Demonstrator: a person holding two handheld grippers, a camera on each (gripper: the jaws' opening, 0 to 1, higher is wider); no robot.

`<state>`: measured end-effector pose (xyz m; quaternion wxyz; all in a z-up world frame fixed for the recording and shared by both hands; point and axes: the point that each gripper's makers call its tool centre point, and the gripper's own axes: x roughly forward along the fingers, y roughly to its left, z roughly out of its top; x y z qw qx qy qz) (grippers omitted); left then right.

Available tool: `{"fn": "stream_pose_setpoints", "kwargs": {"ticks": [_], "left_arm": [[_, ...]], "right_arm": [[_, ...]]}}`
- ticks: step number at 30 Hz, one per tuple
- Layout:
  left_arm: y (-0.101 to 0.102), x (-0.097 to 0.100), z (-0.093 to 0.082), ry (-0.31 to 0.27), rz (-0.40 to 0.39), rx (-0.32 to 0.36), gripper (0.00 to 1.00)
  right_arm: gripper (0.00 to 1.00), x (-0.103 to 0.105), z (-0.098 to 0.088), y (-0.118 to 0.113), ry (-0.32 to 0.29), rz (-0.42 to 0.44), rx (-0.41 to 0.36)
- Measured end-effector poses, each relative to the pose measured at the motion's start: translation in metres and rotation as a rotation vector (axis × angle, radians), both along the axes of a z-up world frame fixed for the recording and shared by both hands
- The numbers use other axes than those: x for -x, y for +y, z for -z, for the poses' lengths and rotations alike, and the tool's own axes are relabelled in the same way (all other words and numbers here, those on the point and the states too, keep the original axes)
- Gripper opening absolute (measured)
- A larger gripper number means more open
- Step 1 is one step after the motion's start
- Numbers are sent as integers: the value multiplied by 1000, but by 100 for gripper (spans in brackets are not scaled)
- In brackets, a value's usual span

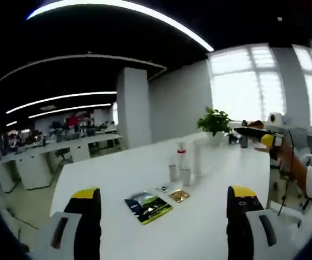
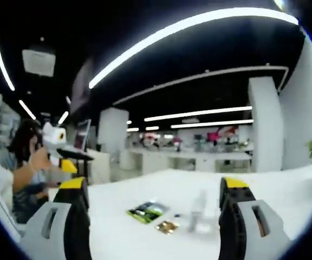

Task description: Arrange the skincare products in the storage area until every visible bottle or jar stands upright without overlapping.

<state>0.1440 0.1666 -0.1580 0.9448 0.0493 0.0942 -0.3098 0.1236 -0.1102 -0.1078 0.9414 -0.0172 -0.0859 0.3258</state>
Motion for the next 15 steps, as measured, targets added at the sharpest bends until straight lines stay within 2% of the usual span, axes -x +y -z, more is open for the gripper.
{"fn": "stream_pose_setpoints", "kwargs": {"ticks": [2,6,7,11,12,13,15], "left_arm": [[-1,6,2,-3,16,-58,100],[-1,12,-3,-25,-4,-50,100],[-1,17,-7,-42,-11,-36,100],[0,24,-11,-50,-10,-19,100],[5,37,-19,-68,-14,20,100],[20,56,-25,-111,-62,90,100],[22,58,-24,-110,-65,92,99]], "right_arm": [[100,3,-7,-15,-5,60,-20],[100,9,-9,-25,-7,82,-12],[100,12,-7,-33,8,106,8],[100,16,0,-42,28,130,60],[100,25,12,-58,51,184,159],[100,45,21,-75,20,251,258],[100,47,22,-76,19,254,260]]}}
